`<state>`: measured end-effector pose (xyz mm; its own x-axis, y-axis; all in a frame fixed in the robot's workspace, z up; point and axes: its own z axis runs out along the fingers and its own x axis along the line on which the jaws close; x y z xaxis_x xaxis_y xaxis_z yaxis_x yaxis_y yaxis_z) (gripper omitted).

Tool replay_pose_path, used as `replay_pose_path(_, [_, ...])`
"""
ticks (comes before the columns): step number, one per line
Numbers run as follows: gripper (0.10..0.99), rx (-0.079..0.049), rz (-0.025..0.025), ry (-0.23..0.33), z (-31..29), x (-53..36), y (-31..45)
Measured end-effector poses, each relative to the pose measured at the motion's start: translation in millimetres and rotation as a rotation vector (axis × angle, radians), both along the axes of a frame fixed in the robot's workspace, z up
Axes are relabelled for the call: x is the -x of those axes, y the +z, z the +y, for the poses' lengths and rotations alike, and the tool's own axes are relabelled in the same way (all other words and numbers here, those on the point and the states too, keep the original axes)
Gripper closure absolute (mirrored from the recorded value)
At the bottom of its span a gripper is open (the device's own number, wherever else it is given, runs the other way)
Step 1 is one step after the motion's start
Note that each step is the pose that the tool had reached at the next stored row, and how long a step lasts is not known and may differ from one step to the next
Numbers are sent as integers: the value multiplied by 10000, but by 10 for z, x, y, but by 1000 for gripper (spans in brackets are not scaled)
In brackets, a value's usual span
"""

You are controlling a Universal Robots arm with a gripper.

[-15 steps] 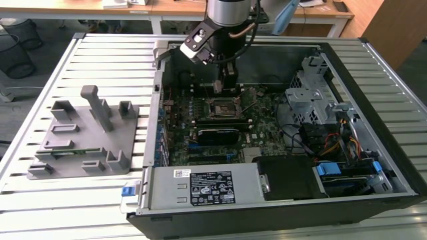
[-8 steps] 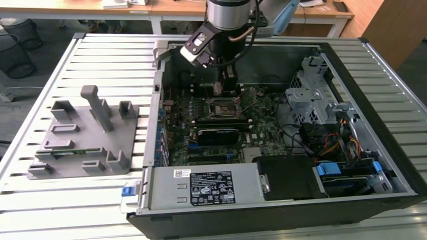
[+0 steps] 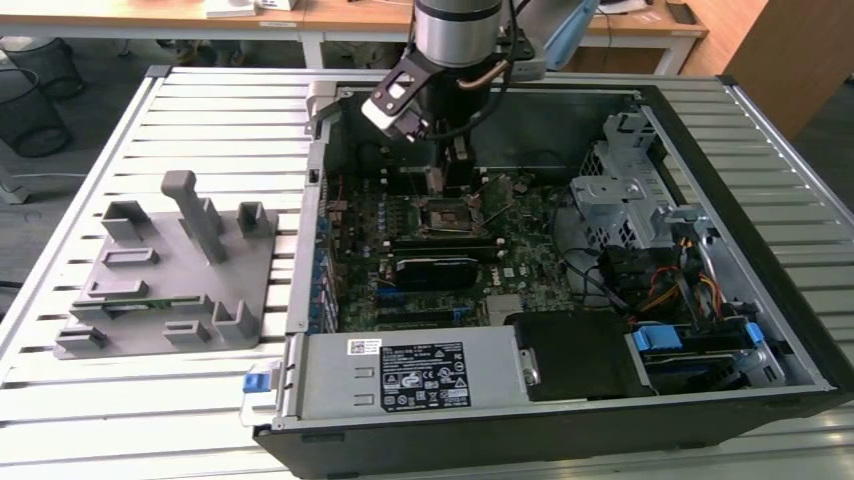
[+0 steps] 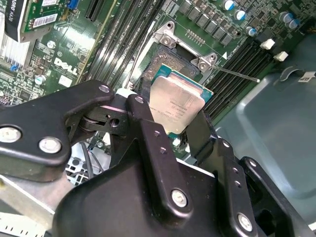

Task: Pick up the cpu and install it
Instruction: 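Place the cpu into insertion slot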

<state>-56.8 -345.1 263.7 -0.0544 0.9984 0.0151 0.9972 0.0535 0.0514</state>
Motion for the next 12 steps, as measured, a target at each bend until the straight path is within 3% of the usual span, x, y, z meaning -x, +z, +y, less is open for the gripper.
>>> replay_pose_path(12, [549,22,1,11,-6,-4,-75])
